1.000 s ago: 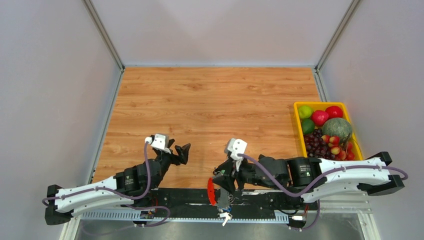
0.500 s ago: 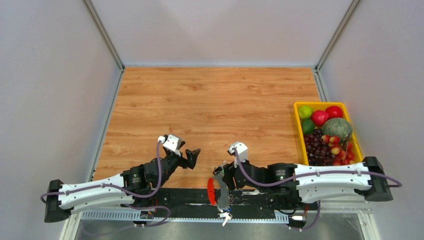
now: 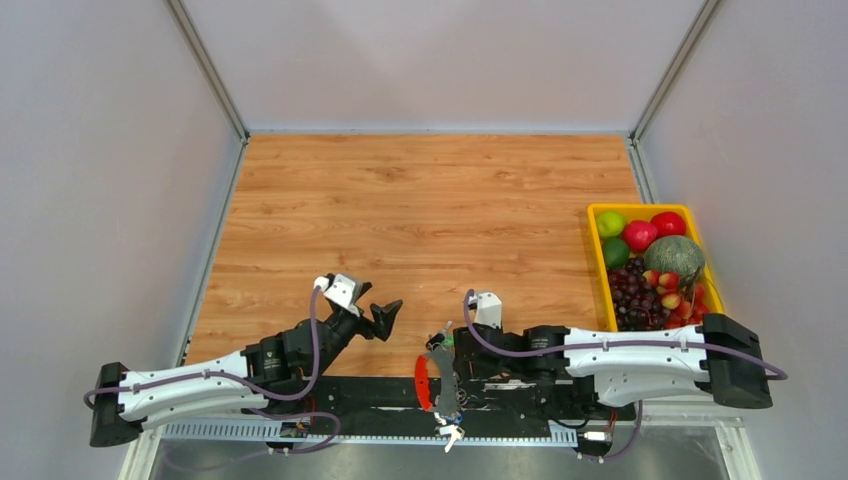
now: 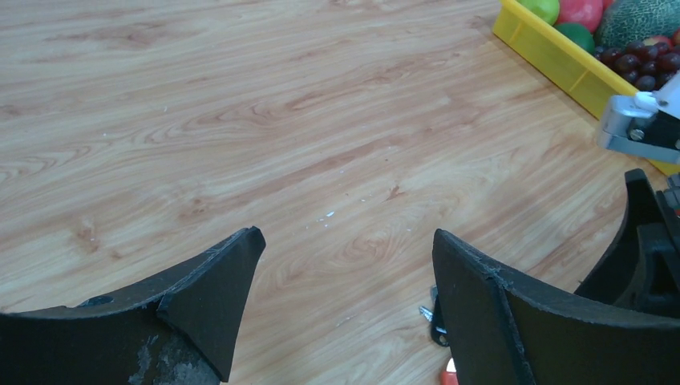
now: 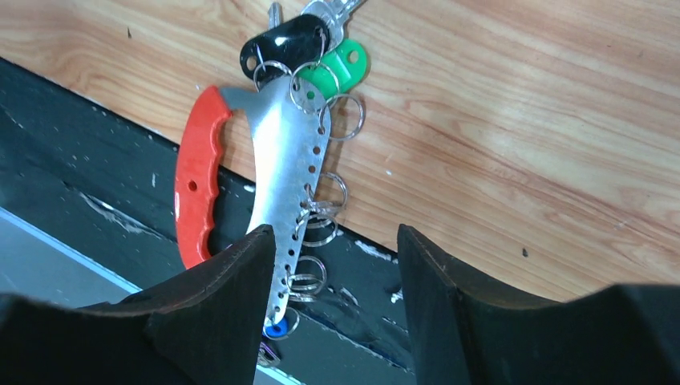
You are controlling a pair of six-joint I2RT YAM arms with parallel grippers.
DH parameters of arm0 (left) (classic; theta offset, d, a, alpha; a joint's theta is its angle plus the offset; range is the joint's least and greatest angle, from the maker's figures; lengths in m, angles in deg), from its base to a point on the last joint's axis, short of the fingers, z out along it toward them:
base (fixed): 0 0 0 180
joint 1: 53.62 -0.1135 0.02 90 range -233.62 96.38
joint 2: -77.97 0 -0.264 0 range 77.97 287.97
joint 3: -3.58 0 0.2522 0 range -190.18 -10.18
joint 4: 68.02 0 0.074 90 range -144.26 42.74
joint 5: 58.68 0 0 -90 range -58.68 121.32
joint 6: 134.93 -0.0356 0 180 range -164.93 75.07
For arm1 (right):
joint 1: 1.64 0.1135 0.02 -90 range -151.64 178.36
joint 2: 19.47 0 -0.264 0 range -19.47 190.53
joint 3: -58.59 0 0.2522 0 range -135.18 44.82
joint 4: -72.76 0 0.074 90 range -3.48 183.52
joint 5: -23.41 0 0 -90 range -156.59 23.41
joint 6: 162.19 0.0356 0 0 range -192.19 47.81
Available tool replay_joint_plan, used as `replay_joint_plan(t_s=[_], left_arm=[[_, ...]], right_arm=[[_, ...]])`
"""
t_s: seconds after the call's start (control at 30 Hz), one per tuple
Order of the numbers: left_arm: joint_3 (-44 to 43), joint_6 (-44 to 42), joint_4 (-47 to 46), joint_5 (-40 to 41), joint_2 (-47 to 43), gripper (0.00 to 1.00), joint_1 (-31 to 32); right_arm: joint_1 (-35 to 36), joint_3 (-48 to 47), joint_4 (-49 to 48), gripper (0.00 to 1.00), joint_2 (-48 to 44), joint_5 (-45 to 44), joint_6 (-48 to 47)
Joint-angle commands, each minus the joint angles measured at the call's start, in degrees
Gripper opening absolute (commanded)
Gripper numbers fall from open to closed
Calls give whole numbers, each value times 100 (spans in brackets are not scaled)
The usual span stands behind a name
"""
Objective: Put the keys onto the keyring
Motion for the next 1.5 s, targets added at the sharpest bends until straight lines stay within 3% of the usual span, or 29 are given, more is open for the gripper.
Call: replay_joint_plan(t_s=[0.0,0.37,0.67,0.9,0.97,1.2,1.47], left_arm=[[128,-120,-162,82,-284,88,0],[217,2,-6,48,-657,89,3],[201,86,118,-1,-722,89,1],[208,97,195,25,-775,89,1],[205,97,199,24,-788,89,4],[205,98,247,67,-805,89,1],[209,98,246,85,-803,89,5]], right_arm=[[-375,213,-817,60,-40,478,274],[-508,169,-1146,58,476,1032,363],[-509,-13,-1139,56,738,911,-599],[-509,-322,-1213,53,1455,872,-1315],[-509,-381,-1270,45,1578,925,-1471],[-525,-417,-1431,1,1686,1077,-1492],[-1068,-141,-1960,0,1605,525,-881]])
